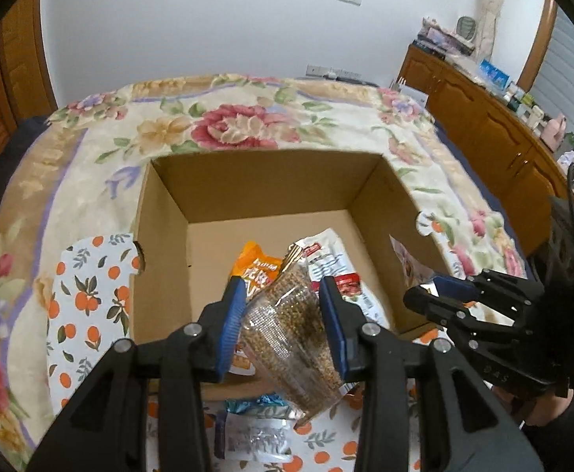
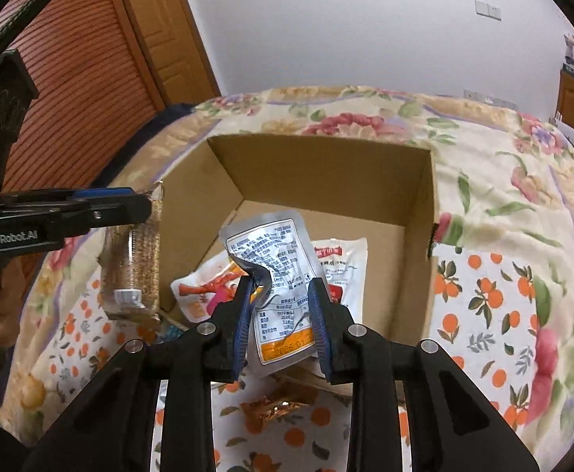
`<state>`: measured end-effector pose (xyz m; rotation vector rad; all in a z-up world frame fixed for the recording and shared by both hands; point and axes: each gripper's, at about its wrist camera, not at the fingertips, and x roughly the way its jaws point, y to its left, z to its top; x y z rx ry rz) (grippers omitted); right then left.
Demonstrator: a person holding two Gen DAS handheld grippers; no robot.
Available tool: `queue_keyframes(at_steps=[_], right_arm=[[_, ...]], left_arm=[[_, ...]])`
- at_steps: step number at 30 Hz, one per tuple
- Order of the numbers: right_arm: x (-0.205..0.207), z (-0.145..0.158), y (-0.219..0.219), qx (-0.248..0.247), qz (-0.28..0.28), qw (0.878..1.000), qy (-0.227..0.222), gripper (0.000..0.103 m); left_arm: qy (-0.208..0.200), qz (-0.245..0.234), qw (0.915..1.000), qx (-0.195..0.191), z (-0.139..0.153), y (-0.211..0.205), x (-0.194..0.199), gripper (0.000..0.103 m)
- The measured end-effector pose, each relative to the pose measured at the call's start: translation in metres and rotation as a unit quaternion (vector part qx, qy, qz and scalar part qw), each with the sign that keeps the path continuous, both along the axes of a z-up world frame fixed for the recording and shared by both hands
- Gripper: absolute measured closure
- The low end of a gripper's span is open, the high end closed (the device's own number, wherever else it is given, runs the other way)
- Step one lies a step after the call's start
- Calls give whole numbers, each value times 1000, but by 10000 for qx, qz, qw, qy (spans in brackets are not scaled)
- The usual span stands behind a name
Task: Organize snacks
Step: 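Carry both held snacks over the box and open both tools to drop them, then withdraw both open tools from the box back toward the snack pile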
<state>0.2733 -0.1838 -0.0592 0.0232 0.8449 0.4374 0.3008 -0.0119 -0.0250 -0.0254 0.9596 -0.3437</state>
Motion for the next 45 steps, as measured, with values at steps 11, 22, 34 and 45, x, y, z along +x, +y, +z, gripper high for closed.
queue_keyframes(at_steps=[11, 22, 34, 45], right_arm=[[5, -10, 1, 13, -141, 9999, -24, 58], [-21, 0, -3, 206, -123, 9997, -109, 55], [-97, -24, -10, 376, -443, 9983, 79, 38], [-107, -63, -8, 354, -645, 9969, 283, 38]], left_arm=[[2, 59, 9999, 115, -14, -3, 1, 65], [-112, 219, 9997, 45, -2, 5, -7, 62], [56, 76, 10000, 1, -21, 33, -95, 36], [636, -357, 9971, 208, -107, 19, -127, 23]])
